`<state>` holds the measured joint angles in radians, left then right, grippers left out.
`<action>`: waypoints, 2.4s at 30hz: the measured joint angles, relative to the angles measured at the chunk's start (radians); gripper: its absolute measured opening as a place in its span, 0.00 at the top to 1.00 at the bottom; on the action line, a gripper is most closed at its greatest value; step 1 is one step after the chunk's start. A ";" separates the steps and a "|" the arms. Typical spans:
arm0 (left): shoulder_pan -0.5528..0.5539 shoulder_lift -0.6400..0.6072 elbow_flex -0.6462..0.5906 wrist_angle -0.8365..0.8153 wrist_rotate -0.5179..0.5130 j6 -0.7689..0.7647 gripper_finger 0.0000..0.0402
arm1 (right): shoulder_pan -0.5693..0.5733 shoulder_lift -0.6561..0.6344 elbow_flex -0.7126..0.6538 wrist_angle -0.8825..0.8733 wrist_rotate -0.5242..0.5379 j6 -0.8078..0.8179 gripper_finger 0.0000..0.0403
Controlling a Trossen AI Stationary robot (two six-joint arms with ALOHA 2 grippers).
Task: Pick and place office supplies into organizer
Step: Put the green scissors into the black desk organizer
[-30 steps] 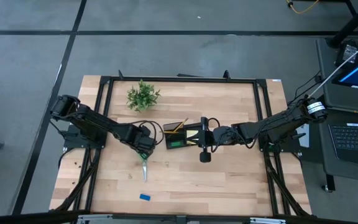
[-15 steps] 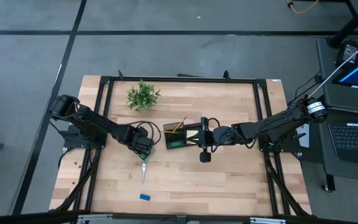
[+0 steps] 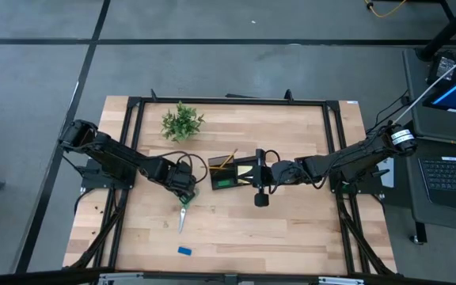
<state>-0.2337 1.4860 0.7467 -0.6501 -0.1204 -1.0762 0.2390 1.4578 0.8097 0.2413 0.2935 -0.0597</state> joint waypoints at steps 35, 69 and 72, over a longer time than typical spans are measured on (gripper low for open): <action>0.000 0.076 0.000 0.030 -0.019 0.178 0.91 | 0.000 0.000 0.000 0.001 0.000 0.000 0.98; -0.206 -0.250 -0.002 0.165 -0.876 0.411 0.96 | 0.000 -0.001 0.000 0.000 0.000 -0.005 0.98; -0.246 -0.314 -0.002 0.185 -0.972 0.462 0.96 | -0.002 -0.001 0.000 0.000 0.000 -0.008 0.98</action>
<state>-0.4800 1.1723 0.7448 -0.4647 -1.0926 -0.6147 0.2373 1.4570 0.8095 0.2417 0.2939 -0.0674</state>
